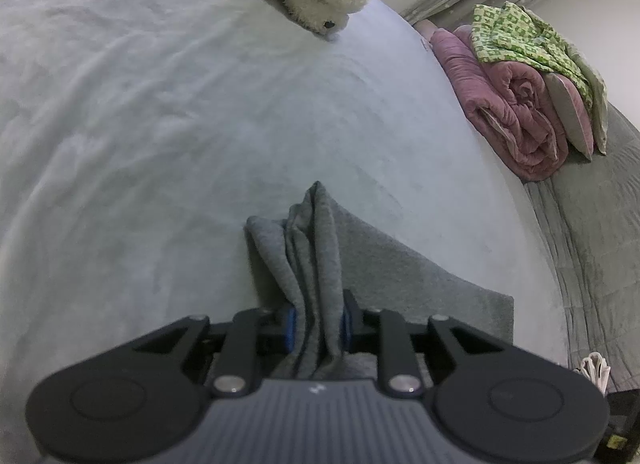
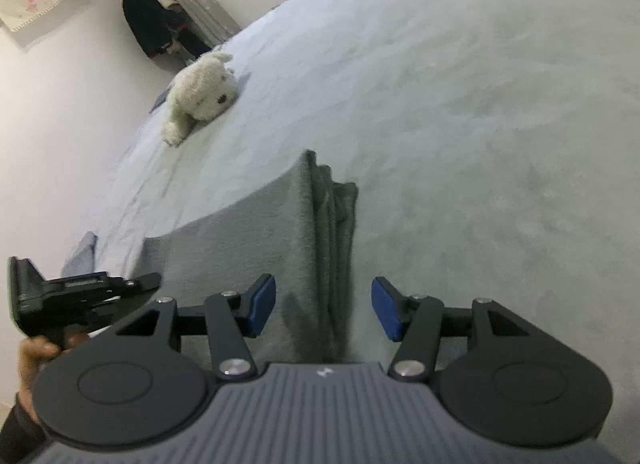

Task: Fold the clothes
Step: 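Pinch the folded grey shirt edge with both grippers and hold it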

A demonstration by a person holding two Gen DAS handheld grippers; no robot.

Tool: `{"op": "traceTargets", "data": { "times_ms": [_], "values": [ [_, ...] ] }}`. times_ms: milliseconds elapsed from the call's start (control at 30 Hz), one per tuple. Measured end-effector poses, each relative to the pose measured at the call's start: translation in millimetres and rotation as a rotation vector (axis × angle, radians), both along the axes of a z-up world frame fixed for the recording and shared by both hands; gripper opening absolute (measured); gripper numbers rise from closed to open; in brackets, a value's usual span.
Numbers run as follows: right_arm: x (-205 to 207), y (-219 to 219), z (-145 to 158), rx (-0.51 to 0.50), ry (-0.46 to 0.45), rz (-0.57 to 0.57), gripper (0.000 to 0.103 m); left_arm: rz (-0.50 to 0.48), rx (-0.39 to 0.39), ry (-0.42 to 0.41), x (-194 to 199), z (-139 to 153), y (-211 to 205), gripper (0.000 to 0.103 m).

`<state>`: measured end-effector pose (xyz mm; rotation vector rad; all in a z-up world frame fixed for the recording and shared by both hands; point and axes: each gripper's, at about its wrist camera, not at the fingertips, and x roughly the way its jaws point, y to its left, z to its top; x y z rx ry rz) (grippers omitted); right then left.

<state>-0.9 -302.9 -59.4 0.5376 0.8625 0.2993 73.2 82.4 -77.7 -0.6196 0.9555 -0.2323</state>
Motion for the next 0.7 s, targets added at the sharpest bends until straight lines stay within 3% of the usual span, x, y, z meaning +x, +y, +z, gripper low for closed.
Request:
{"op": "traceTargets", "data": {
  "times_ms": [300, 500, 700],
  "values": [
    [-26, -43, -1, 0.228, 0.112, 0.017, 0.058, 0.006, 0.007, 0.008, 1, 0, -2, 0.023],
    [-32, -39, -21, 0.328, 0.166, 0.039, 0.058, 0.008, 0.016, 0.010, 2, -1, -2, 0.025],
    [-21, -36, -26, 0.368, 0.157, 0.002, 0.058, 0.015, 0.021, 0.013, 2, -1, -4, 0.026]
  ]
}}
